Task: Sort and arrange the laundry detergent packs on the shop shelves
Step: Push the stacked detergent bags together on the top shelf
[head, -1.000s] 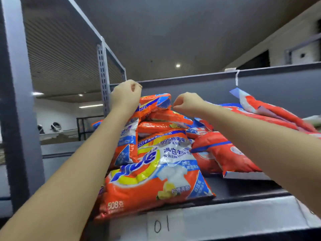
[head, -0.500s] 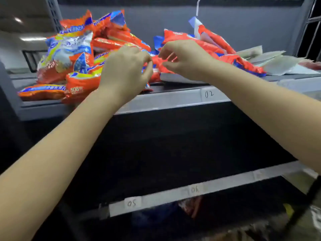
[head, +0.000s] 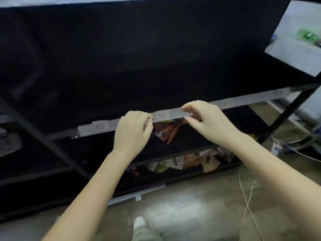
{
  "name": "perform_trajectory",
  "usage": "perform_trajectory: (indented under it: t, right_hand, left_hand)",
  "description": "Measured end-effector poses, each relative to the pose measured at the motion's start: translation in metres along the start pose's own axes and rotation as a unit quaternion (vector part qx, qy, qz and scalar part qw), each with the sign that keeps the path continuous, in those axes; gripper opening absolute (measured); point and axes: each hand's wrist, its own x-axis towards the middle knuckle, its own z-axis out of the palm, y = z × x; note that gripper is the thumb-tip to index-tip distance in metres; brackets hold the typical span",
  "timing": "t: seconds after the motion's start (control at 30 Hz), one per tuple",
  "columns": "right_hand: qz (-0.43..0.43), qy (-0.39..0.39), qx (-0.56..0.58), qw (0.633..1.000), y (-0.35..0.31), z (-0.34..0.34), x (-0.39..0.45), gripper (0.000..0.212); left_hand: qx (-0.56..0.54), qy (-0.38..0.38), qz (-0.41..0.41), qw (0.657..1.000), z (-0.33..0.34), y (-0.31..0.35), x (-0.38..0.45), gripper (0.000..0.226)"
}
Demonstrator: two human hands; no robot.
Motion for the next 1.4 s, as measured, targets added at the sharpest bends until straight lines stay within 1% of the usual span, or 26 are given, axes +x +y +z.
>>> perform_trajectory:
  t: [0.13, 0.3, 0.4, 0.47, 0.53, 0.63, 0.7, 0.8, 0.87, 0.97, 1.0, 1.07, 1.1, 1.13, 1.17, 1.2, 1.23, 1.27, 1.3, 1.37, 1.4]
  right_hand:
    - [0.095, -0.095, 0.020, 0.991, 0.055, 0.063, -0.030, 0.032]
    - [0.202, -0.177, 0.037, 0.963, 0.108, 0.139, -0.048, 0.030]
    - [0.268, -0.206, 0.088, 0.937, 0.125, 0.191, -0.041, 0.028]
    - [0.288, -0.223, 0.110, 0.925, 0.128, 0.225, -0.025, 0.028]
    - [0.287, -0.239, 0.127, 0.919, 0.126, 0.257, -0.005, 0.028]
    - [0.299, -0.248, 0.148, 0.910, 0.126, 0.303, 0.028, 0.029]
    - [0.307, -0.256, 0.151, 0.904, 0.128, 0.331, 0.048, 0.031]
    - [0.330, -0.267, 0.158, 0.891, 0.135, 0.370, 0.075, 0.035]
    - [0.341, -0.281, 0.152, 0.884, 0.139, 0.392, 0.091, 0.036]
    - [0.345, -0.294, 0.128, 0.882, 0.143, 0.419, 0.111, 0.032]
    - [0.343, -0.295, 0.122, 0.883, 0.143, 0.426, 0.116, 0.031]
    - [0.331, -0.290, 0.116, 0.891, 0.147, 0.439, 0.123, 0.027]
    - [0.329, -0.281, 0.121, 0.894, 0.149, 0.446, 0.126, 0.023]
    - [0.329, -0.271, 0.133, 0.895, 0.152, 0.452, 0.129, 0.019]
    - [0.327, -0.260, 0.147, 0.896, 0.153, 0.456, 0.131, 0.018]
    - [0.326, -0.251, 0.157, 0.898, 0.154, 0.459, 0.132, 0.019]
    - [0.326, -0.245, 0.162, 0.898, 0.154, 0.460, 0.134, 0.020]
    - [0.326, -0.241, 0.166, 0.899, 0.153, 0.460, 0.135, 0.021]
    - [0.324, -0.242, 0.167, 0.899, 0.152, 0.461, 0.137, 0.022]
    - [0.337, -0.247, 0.168, 0.893, 0.150, 0.463, 0.137, 0.021]
    - [0.356, -0.240, 0.183, 0.884, 0.148, 0.466, 0.136, 0.020]
  left_hand:
    - [-0.004, -0.123, -0.066, 0.990, 0.066, -0.010, -0.039, 0.024]
    - [0.039, -0.212, -0.118, 0.969, 0.135, -0.042, -0.078, 0.028]
    - [0.050, -0.272, -0.168, 0.946, 0.176, -0.071, -0.102, 0.031]
    - [0.052, -0.309, -0.195, 0.929, 0.197, -0.090, -0.116, 0.031]
    - [0.061, -0.336, -0.212, 0.915, 0.212, -0.109, -0.124, 0.031]
    - [0.054, -0.352, -0.255, 0.899, 0.230, -0.150, -0.129, 0.031]
    - [0.051, -0.350, -0.279, 0.893, 0.239, -0.181, -0.126, 0.031]
    - [0.094, -0.352, -0.286, 0.886, 0.252, -0.226, -0.117, 0.033]
    - [0.094, -0.344, -0.332, 0.873, 0.260, -0.256, -0.108, 0.033]
    - [0.068, -0.268, -0.400, 0.874, 0.276, -0.301, -0.093, 0.033]
    - [0.052, -0.247, -0.426, 0.869, 0.281, -0.314, -0.087, 0.034]
    - [-0.004, -0.207, -0.505, 0.838, 0.295, -0.337, -0.072, 0.038]
    - [-0.052, -0.181, -0.547, 0.815, 0.302, -0.346, -0.065, 0.041]
    - [-0.123, -0.148, -0.584, 0.789, 0.309, -0.350, -0.058, 0.044]
    - [-0.216, -0.108, -0.613, 0.752, 0.316, -0.353, -0.052, 0.046]
    - [-0.306, -0.068, -0.635, 0.707, 0.321, -0.351, -0.048, 0.046]
    - [-0.370, -0.040, -0.648, 0.665, 0.324, -0.348, -0.045, 0.046]
    - [-0.408, -0.020, -0.651, 0.640, 0.325, -0.343, -0.045, 0.045]
    - [-0.414, -0.014, -0.652, 0.635, 0.326, -0.338, -0.046, 0.045]
    - [-0.412, -0.021, -0.648, 0.640, 0.325, -0.323, -0.054, 0.043]
    - [-0.426, -0.008, -0.654, 0.625, 0.324, -0.314, -0.059, 0.042]
